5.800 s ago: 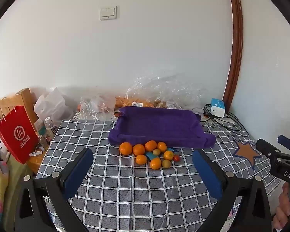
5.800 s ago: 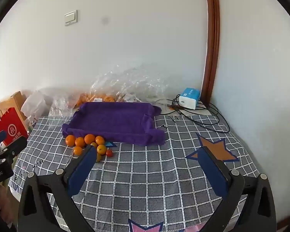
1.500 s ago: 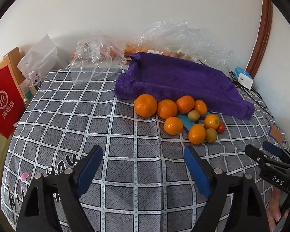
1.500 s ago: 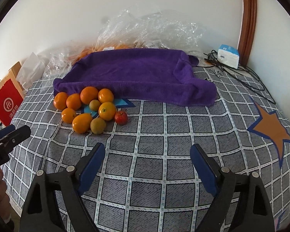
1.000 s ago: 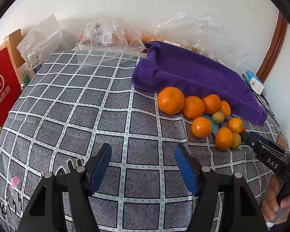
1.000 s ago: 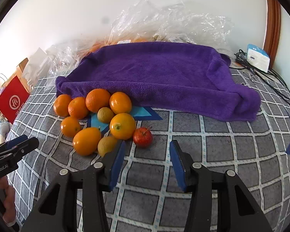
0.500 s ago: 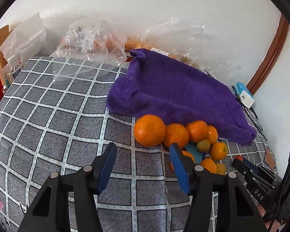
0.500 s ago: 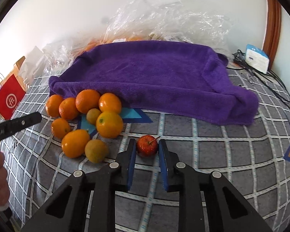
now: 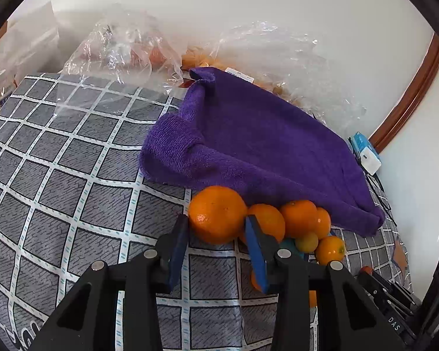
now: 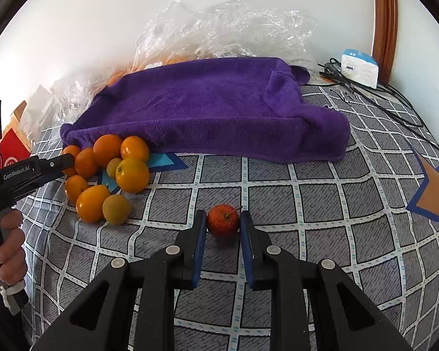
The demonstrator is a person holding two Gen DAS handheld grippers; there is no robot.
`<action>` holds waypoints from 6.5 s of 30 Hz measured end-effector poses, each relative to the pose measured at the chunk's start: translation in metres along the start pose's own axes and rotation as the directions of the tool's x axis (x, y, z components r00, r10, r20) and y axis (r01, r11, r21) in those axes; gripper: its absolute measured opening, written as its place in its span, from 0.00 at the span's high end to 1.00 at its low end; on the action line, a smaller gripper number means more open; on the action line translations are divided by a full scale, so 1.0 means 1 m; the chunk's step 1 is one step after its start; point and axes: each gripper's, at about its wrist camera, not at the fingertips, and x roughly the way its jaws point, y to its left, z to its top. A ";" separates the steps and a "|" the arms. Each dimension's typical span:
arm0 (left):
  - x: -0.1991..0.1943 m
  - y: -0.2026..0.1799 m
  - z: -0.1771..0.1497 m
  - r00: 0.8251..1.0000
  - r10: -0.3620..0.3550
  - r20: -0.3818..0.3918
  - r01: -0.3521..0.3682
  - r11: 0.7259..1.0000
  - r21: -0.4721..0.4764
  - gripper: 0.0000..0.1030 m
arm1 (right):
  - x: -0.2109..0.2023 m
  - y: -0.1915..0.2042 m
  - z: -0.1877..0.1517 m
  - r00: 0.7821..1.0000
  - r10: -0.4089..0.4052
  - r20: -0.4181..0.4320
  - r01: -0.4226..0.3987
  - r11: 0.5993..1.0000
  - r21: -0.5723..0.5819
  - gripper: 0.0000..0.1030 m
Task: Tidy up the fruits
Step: 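Carry the red apple in the right tool while the left tool carries the orange over the purple towel, then open the right tool to drop the apple while the left tool releases the orange onto the towel, then lift both open tools away from the towel back toward the fruit pile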
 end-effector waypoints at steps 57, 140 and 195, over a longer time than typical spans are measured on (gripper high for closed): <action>-0.060 -0.026 0.005 0.996 0.089 0.014 -0.089 0.995 0.049 0.63 | -0.041 -0.003 0.019 0.988 -0.062 0.143 0.064 0.998 -0.007 0.78; 0.096 -0.075 0.113 0.990 0.114 -0.084 -0.100 0.982 0.159 0.47 | 0.087 -0.005 0.148 0.995 -0.089 0.050 0.092 0.994 -0.064 0.42; -0.060 0.014 -0.024 0.980 0.199 -0.001 -0.199 0.980 0.013 0.44 | 0.003 0.072 0.004 0.987 0.163 -0.017 -0.163 0.970 -0.181 0.68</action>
